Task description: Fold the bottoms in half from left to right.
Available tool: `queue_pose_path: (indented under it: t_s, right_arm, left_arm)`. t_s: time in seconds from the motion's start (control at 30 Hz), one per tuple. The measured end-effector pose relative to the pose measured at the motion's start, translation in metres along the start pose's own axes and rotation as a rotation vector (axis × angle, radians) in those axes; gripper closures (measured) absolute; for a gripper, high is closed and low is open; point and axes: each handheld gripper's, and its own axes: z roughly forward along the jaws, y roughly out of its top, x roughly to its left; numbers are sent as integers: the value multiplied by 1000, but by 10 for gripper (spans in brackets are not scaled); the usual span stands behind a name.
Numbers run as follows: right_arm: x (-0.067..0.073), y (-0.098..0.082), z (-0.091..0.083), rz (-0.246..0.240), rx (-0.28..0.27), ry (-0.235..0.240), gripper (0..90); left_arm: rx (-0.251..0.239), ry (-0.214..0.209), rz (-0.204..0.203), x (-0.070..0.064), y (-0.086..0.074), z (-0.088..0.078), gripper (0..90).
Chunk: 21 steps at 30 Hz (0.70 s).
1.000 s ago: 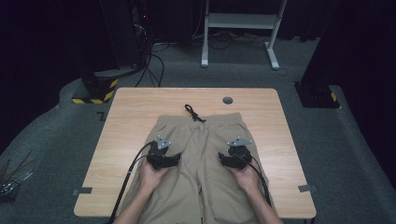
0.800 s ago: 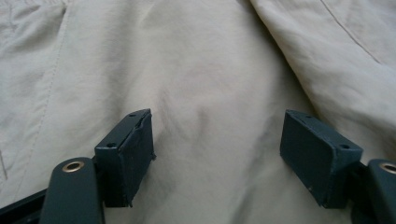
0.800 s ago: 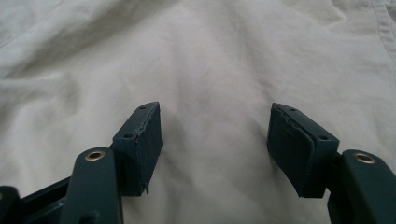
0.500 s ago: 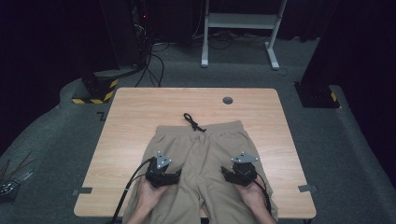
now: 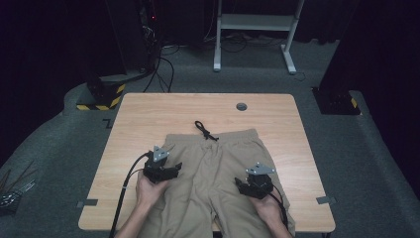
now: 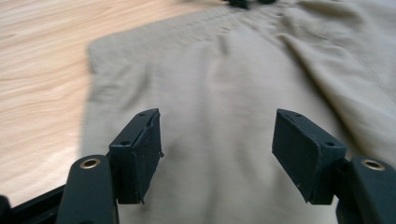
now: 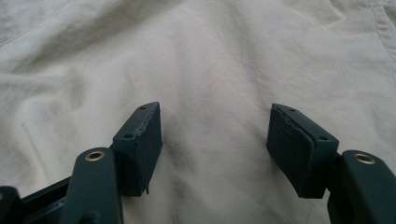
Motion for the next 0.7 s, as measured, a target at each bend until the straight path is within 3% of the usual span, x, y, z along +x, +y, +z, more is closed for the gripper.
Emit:
queue_pose_path:
  t_s: [0.17, 0.3, 0.57, 0.7]
  right_arm:
    - [0, 0, 0, 2, 1, 0, 357]
    - [0, 0, 0, 1, 1, 0, 357]
    - [0, 0, 0, 1, 1, 0, 357]
    - [0, 0, 0, 1, -1, 0, 357]
  left_arm:
    - [19, 27, -14, 17, 4, 5, 327]
    - [33, 22, -72, 35, 1, 13, 390]
    - [35, 47, -103, 43, -1, 21, 472]
    - [65, 61, -99, 45, -4, 27, 516]
